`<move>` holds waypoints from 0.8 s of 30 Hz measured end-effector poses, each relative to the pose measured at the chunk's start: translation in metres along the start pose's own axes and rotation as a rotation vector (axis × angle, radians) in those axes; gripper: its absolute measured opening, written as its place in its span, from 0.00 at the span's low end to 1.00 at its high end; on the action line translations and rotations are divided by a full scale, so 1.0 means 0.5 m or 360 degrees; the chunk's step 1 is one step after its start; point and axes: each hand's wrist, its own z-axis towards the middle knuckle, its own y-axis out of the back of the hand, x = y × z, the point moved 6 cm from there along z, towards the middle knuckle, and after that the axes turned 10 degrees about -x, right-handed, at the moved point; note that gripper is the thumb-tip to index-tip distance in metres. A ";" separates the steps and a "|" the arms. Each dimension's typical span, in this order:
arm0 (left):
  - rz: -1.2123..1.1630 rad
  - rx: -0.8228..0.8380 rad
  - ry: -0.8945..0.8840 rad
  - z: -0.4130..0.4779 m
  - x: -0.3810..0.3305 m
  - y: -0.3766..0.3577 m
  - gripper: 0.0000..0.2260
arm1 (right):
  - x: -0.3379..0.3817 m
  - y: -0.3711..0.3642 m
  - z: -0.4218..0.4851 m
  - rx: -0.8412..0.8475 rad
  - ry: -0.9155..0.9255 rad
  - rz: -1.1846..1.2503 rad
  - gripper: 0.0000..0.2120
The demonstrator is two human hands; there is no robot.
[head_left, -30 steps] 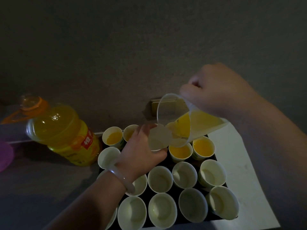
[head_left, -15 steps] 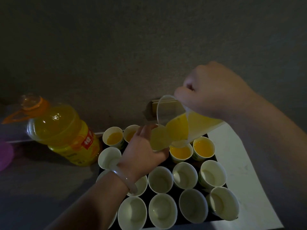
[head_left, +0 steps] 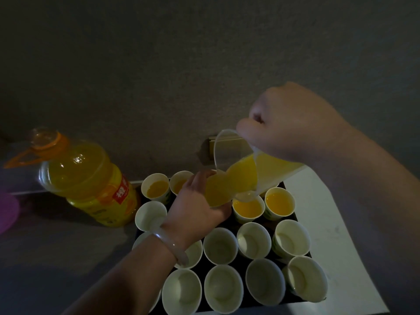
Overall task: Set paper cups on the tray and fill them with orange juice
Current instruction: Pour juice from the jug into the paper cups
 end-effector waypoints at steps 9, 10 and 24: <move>-0.0009 0.0011 0.0006 0.003 0.002 -0.001 0.29 | 0.001 -0.007 0.001 0.0023 0.0015 -0.0032 0.22; -0.0007 0.0013 0.0004 0.004 0.002 -0.002 0.29 | 0.002 -0.006 0.000 0.0016 0.0021 -0.0046 0.22; 0.0024 -0.0049 -0.0022 0.006 0.002 -0.006 0.28 | 0.016 0.009 -0.001 -0.0026 0.0128 -0.0152 0.19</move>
